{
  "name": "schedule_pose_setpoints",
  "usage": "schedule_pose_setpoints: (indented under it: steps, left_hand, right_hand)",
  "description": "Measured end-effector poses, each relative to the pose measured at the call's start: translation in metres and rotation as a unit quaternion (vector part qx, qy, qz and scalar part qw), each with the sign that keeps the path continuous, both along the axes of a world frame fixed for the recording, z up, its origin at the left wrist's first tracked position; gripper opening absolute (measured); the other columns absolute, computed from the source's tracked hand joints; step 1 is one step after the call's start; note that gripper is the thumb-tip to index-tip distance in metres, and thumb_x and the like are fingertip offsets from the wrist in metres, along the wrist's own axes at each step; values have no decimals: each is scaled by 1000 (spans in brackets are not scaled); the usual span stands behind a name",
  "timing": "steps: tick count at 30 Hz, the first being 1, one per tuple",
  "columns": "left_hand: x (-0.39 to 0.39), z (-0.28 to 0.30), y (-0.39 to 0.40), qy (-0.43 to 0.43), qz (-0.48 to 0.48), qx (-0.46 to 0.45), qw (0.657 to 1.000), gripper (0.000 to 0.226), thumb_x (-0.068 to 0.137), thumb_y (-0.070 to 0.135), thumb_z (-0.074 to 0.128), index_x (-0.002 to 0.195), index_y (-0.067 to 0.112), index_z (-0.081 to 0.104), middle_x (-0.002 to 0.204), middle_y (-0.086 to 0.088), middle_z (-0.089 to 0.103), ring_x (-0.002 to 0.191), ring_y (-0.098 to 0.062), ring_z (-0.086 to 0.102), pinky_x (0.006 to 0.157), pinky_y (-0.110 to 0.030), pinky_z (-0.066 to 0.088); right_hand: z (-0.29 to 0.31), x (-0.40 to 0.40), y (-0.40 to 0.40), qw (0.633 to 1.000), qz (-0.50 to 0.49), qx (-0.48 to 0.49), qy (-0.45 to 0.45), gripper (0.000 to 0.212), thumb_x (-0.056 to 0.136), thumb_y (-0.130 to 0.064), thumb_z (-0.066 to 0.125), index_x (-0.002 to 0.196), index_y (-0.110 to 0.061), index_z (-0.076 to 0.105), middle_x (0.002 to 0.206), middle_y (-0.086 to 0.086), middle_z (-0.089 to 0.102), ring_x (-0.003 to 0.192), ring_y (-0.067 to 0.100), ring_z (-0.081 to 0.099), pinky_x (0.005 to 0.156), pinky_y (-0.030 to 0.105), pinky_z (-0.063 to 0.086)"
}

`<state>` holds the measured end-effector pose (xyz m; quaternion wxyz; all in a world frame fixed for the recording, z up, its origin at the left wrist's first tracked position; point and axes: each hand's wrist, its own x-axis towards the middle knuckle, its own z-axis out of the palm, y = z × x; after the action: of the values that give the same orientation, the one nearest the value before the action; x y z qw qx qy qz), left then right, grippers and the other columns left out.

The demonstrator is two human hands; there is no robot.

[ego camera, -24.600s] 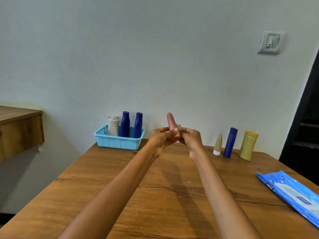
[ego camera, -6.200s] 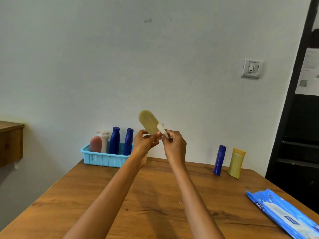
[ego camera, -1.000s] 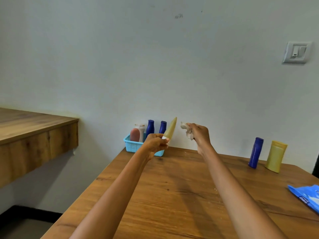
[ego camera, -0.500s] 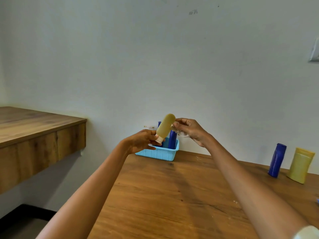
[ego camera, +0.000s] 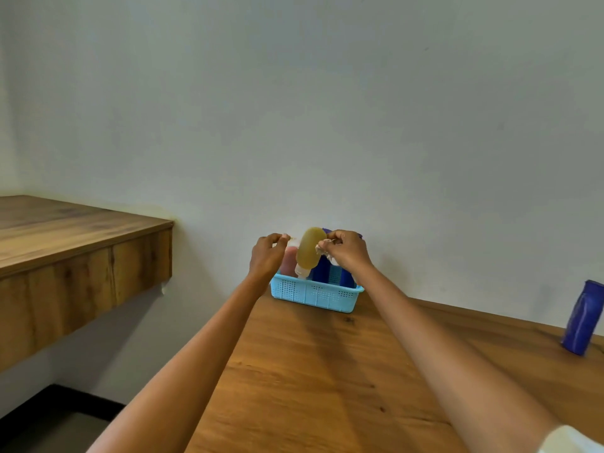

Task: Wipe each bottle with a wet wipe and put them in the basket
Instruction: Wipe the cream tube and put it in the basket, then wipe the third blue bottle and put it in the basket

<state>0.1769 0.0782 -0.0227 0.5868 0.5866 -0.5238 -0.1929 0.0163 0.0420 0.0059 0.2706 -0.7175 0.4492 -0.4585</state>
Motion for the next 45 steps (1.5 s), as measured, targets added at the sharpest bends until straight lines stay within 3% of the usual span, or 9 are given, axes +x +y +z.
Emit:
schedule_pose_setpoints:
  steps: [2,5,12,18,25,30,35,40,45]
  left_hand:
    - [2,-7,-6,-11,23,20,999,64,82,59,31,117,18,64,133,-6,54,123,-26,48,105,-51,36]
    - [4,-15,-10,-34,28,35,998,57,88,57,28,115,23,65,136,-4,51,125,-27,46,106,-55,31]
    - [3,-28,-18,-109,46,20,993,45,100,42,26,123,26,61,145,-3,40,132,-23,36,111,-51,21]
    - [0,-31,-17,-242,51,39,968,48,99,46,25,134,27,51,154,-2,25,142,-21,19,114,-54,1]
    - [-3,-25,-15,-299,67,58,950,45,100,43,24,136,29,48,155,-5,21,144,-23,13,113,-55,-4]
    - [-6,-20,-12,-317,69,73,943,43,100,43,26,133,30,49,155,-7,19,145,-25,11,113,-56,-4]
    - [-16,-13,-3,-308,99,-11,946,36,98,37,37,131,28,50,153,-4,27,140,-22,27,114,-49,8]
    - [-59,12,10,-333,71,-71,937,37,93,33,51,129,21,53,140,-2,46,126,-21,44,103,-35,27]
    - [-127,24,19,-108,-113,-10,988,29,93,26,57,114,6,60,97,-9,65,84,-20,62,76,-31,51]
  right_hand:
    - [-5,10,-5,1000,-9,-7,29,17,89,-19,62,101,-8,66,97,5,72,94,14,66,85,29,52]
    - [-13,19,-13,995,-29,-25,91,18,89,-19,61,103,-9,67,98,6,72,94,16,66,86,31,52]
    - [-31,26,-19,992,-35,-18,119,17,91,-20,60,98,-7,67,92,3,73,75,4,62,60,8,38]
    - [-38,26,-21,993,-29,-11,117,18,92,-19,58,99,-8,70,93,5,72,73,4,60,70,15,42]
    - [-42,19,-17,998,-23,18,64,21,94,-11,52,110,-8,66,101,7,70,80,9,61,78,22,49]
    - [-42,8,-12,996,-32,60,-54,23,94,-9,51,113,-7,65,112,8,67,88,10,58,81,22,47]
    - [-42,-9,-3,960,0,148,-239,28,88,-4,59,115,-11,63,119,9,61,99,18,58,72,22,48]
    - [-31,-41,21,912,95,178,-358,49,80,14,57,122,-10,53,104,9,58,98,26,59,71,28,51]
    - [-25,-92,45,911,105,164,-364,53,80,11,62,126,-10,48,115,15,59,92,23,61,73,30,53]
